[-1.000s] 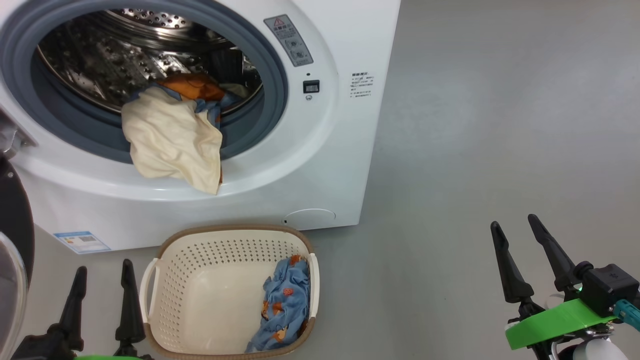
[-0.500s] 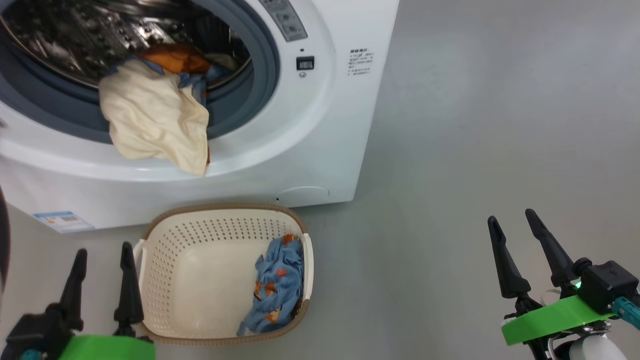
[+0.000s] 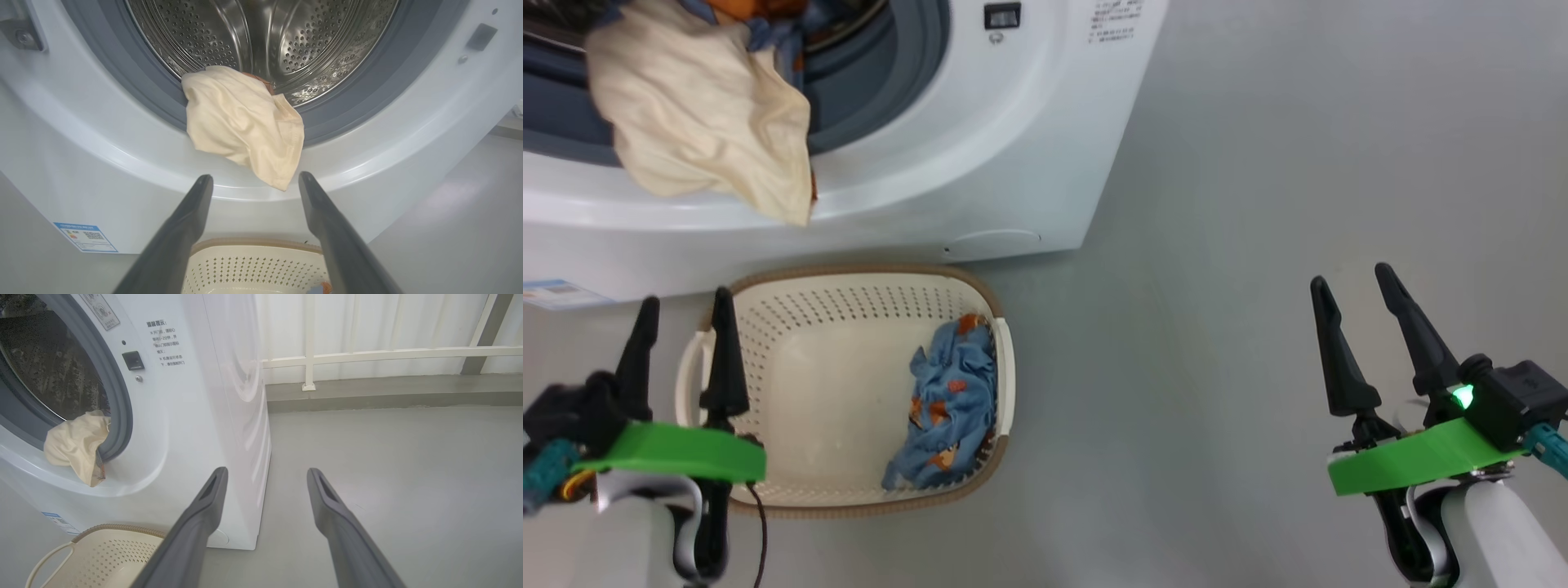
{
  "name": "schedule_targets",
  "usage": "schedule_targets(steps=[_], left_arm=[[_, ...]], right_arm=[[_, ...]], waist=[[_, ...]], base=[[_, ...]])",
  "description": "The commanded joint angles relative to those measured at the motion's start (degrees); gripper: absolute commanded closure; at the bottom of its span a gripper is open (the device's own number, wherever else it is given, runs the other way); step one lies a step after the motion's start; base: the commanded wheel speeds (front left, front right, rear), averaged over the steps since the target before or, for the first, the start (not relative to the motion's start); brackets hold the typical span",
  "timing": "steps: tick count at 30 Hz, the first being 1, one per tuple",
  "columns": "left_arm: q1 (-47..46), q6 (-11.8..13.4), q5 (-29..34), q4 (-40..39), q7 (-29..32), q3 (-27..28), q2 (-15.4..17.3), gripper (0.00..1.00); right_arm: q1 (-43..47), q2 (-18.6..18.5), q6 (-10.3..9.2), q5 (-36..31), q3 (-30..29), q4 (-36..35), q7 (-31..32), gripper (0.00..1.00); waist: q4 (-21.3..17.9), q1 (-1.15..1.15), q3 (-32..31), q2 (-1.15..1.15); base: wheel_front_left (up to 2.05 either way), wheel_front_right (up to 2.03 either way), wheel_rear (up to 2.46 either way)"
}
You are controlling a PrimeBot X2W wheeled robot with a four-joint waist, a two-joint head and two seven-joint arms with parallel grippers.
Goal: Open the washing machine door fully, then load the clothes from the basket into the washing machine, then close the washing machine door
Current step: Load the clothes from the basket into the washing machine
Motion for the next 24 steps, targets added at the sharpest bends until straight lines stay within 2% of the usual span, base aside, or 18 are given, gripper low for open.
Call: schedule_targets(steps=[1,11,24], left_arm=[[-1.7,0.0,-0.5,-0.2,-0.3,1.3,1.9,0.00],[-10.5,0.0,-4.0,7.0,-0.3,-1.1,4.7,0.00],[-20.4,0.0,-8.9,12.1,-0.3,-5.4,8.1,0.00]], right_arm=[[-0.9,-0.3,0.25,-0.3,1.4,-1.4,-0.5,0.00],[-3.8,0.3,0.25,-0.6,1.6,-1.9,-0.5,0.00],[-7.8,0.7,0.25,-1.0,2.2,-2.9,-0.5,0.00]], waist=[[-1.2,-0.01,3.0,0.00],[-2.4,-0.01,8.0,0.00],[-3.0,-0.01,15.3,0.00]], base=[[0.00,0.00,0.00],[0.00,0.00,0.00],[0.00,0.00,0.00]])
